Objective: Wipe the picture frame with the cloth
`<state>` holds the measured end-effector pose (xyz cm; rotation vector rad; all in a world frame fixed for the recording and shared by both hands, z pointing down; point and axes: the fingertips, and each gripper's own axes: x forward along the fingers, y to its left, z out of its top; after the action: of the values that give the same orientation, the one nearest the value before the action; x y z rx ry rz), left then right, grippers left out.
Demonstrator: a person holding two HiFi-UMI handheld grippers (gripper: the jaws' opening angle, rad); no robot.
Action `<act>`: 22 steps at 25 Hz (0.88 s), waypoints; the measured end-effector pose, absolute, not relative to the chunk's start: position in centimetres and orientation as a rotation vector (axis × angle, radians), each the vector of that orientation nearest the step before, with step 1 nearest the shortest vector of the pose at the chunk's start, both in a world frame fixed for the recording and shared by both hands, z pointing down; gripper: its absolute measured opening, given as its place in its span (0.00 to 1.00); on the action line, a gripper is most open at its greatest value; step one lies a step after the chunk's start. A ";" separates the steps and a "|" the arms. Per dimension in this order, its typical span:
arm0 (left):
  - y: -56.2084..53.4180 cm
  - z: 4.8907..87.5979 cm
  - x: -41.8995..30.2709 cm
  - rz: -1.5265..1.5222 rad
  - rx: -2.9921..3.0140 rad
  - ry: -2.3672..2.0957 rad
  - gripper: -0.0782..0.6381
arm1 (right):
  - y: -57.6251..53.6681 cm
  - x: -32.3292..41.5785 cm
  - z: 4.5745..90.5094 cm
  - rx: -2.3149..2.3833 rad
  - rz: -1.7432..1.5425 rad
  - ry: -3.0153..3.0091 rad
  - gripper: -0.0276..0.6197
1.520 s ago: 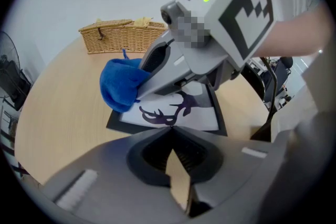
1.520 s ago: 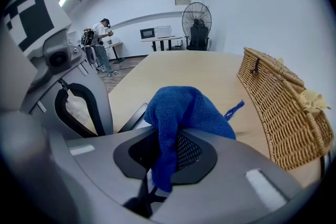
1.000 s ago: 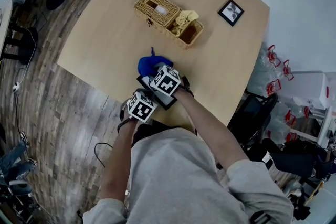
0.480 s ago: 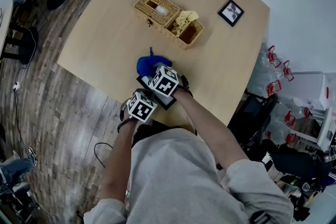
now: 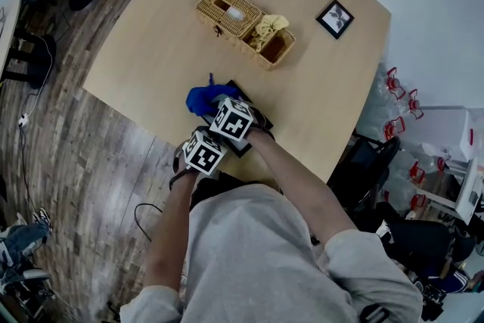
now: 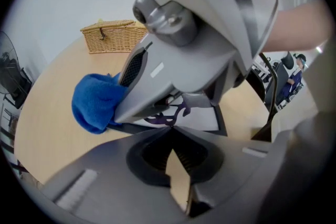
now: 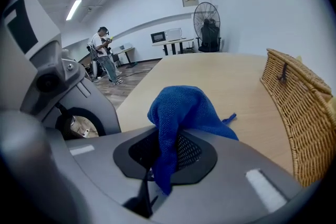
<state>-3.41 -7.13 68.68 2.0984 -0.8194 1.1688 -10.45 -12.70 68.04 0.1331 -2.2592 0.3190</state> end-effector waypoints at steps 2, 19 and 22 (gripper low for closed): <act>-7.1 68.6 -3.4 1.165 2.100 -0.819 0.18 | -11.9 -10.7 68.2 0.098 0.339 -2.257 0.11; -7.0 68.5 -3.4 1.137 2.110 -0.799 0.18 | -9.3 -6.7 68.5 -0.048 0.352 -2.169 0.11; -7.0 68.6 -3.4 1.138 2.112 -0.794 0.18 | -9.2 -5.9 68.4 -0.036 0.353 -2.158 0.11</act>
<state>-3.45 -7.00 68.59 2.1119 -0.7936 1.1380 -5.88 -9.20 68.38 -0.0356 -2.1582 0.3526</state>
